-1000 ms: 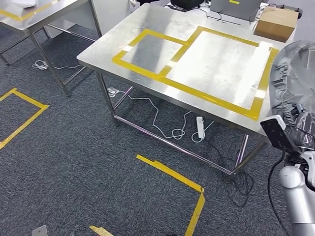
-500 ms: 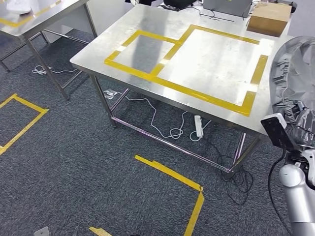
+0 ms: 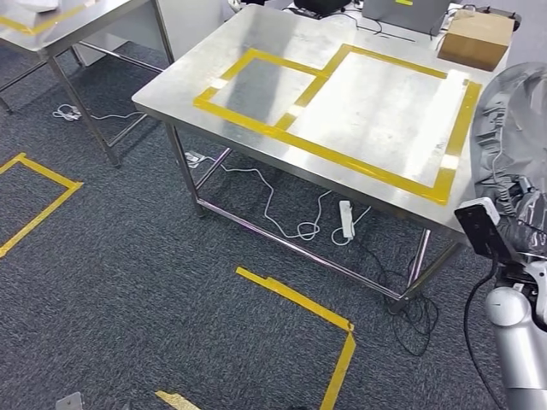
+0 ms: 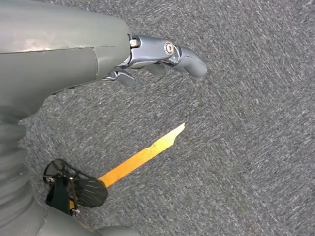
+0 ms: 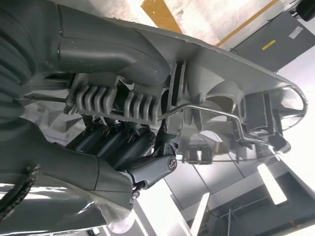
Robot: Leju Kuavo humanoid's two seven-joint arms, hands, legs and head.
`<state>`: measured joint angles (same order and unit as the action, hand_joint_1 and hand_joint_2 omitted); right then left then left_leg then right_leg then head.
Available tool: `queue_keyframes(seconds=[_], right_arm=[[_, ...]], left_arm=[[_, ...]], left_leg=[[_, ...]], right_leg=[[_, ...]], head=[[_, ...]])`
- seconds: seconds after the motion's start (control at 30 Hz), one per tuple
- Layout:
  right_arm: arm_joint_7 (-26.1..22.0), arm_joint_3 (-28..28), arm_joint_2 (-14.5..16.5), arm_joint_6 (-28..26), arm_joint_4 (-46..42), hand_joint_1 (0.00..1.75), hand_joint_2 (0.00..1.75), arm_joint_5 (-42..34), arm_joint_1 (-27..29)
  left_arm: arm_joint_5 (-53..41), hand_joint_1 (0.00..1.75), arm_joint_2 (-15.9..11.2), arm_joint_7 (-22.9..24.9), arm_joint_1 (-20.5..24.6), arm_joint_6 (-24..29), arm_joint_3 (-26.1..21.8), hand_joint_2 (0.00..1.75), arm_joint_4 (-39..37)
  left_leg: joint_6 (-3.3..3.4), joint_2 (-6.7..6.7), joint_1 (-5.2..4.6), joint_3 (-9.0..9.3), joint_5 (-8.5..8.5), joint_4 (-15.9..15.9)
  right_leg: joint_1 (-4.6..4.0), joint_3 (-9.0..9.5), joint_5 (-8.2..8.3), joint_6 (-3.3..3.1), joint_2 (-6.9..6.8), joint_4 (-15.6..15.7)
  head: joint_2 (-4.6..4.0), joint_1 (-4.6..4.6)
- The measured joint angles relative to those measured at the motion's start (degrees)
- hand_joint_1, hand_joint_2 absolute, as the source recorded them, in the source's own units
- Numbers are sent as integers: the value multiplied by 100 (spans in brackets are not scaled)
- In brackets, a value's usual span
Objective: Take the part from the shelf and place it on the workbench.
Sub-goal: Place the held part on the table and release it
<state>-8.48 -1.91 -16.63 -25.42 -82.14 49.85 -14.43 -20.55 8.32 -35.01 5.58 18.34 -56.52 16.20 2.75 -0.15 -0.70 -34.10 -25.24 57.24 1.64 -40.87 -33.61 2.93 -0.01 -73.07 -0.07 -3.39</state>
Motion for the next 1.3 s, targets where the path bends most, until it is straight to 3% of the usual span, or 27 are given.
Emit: queue_keyframes(seconds=[0.07, 0.13, 0.23, 0.3, 0.33, 0.4, 0.47, 0.5, 0.57, 0.63, 0.73, 0.8, 0.87, 0.93, 0.97, 1.0, 1.07, 1.13, 1.17, 1.3], right_arm=[[2, -4, 0, 0, 0, 175, 175, -1, -3], [0, -5, 0, 0, -2, 175, 175, 0, -8], [0, -6, 0, -1, -7, 175, 175, 1, 6], [3, -7, 1, -2, -10, 175, 175, -1, 8], [4, -7, 2, -2, -11, 175, 175, -1, 6], [19, 5, 3, 59, -12, 175, 175, 98, -9], [87, 79, 3, 237, 2, 175, 175, 377, -85], [135, 145, 2, 334, 14, 175, 175, 530, -143], [215, 284, 2, 424, 38, 175, 175, 701, -260], [263, 390, 2, 446, 66, 175, 175, 755, -362], [297, 504, 2, 452, 108, 175, 175, 787, -443], [311, 562, 1, 452, 126, 175, 175, 792, -461], [321, 604, -2, 452, 153, 175, 175, 792, -487], [323, 643, -2, 453, 187, 175, 175, 795, -504], [324, 660, -2, 454, 204, 175, 175, 796, -504], [326, 674, -2, 454, 220, 175, 175, 796, -504], [330, 691, -3, 455, 238, 175, 175, 796, -511], [331, 708, -5, 455, 244, 175, 175, 800, -533], [330, 720, -5, 455, 249, 175, 175, 807, -542], [336, 769, -7, 461, 272, 175, 175, 841, -551]], left_arm=[[0, 0, 2, 0, 1, 0, 0, 175, 0], [0, 0, 1, 0, 4, 0, 1, 175, 0], [0, 0, -7, 0, 0, 0, 1, 175, 0], [0, 0, -8, 0, 0, 0, 0, 175, 0], [0, 0, -7, 0, 1, 0, 0, 175, 0], [-18, 0, -2, 7, -2, 13, 1, 175, 0], [-61, 0, -2, 27, -12, 48, 1, 175, 0], [-85, 0, -2, 37, -12, 65, 1, 175, 0], [-113, 0, -3, 42, 5, 82, 2, 175, 0], [-134, 0, -5, 48, 30, 90, 2, 175, 0], [-158, 0, -6, 57, 34, 107, 2, 175, 0], [-168, 0, -3, 58, 29, 116, 2, 175, 0], [-174, 0, -4, 57, 34, 120, 2, 175, 0], [-175, 0, -6, 57, 35, 120, 2, 175, 0], [-175, 0, -4, 57, 32, 120, 2, 175, 0], [-175, 0, -2, 57, 30, 120, 2, 175, 0], [-175, 0, 0, 57, 32, 120, 2, 175, 0], [-176, 0, -1, 57, 38, 120, 2, 175, 0], [-177, 0, -2, 56, 39, 121, 2, 175, 0], [-183, 0, -7, 57, 29, 132, 2, 175, 0]], left_leg=[[-24, -3, 4, 7, -18, 25], [-74, -7, -20, -29, -42, 91], [-134, -5, -39, -77, -49, 139], [-190, -3, -26, -133, -176, 300], [-227, -3, -12, -228, -323, 533], [-287, -2, 21, -559, -695, 1303], [-305, -2, 42, -793, -824, 1815], [-298, -2, 47, -770, -722, 1756], [-247, 3, 43, -460, -301, 1045], [-185, 10, 16, -163, -49, 354], [-132, -9, -9, -103, -49, 148], [-72, -21, 7, -79, -16, 79], [-22, -26, 22, -56, 13, 27], [-2, -31, 9, -58, 10, 29], [2, -36, 2, -55, 6, 32], [5, -43, -1, -51, 2, 36], [-9, -62, 2, -39, -16, 59], [-49, -77, -11, -59, -45, 113], [-72, -81, -17, -77, -52, 140], [-162, -79, -4, -123, -95, 212]], right_leg=[[8, 372, 379, 3, -17, 751], [3, 685, 554, -20, -26, 1355], [-6, 734, 553, -93, -13, 1447], [11, 741, 565, -155, -16, 1455], [20, 747, 568, -183, -20, 1460], [14, 750, 562, -213, -28, 1459], [11, 752, 559, -218, -21, 1457], [10, 758, 558, -219, -10, 1456], [9, 777, 551, -210, 2, 1456], [-8, 771, 543, -177, -6, 1454], [-15, 753, 550, -89, -41, 1478], [-9, 709, 464, -37, -47, 1406], [-11, 461, 178, -21, -26, 904], [-16, 80, -130, -9, -12, 128], [-17, -46, -168, -2, -10, -103], [-18, -73, -96, 1, -10, -120], [-13, 193, 307, -4, -9, 486], [-18, 560, 560, -25, 4, 1198], [-25, 658, 591, -42, 11, 1382], [-39, 691, 591, -153, 2, 1443]], head=[[0, -2], [-1, 3], [-1, 6], [-1, 19], [-1, 33], [-1, 59], [-2, 60], [-1, 62], [-1, 62], [-2, 59], [-2, 55], [-2, 49], [-2, 37], [-2, 32], [-2, 35], [-2, 33], [-2, 32], [-1, 36], [-1, 39], [-1, 40]])
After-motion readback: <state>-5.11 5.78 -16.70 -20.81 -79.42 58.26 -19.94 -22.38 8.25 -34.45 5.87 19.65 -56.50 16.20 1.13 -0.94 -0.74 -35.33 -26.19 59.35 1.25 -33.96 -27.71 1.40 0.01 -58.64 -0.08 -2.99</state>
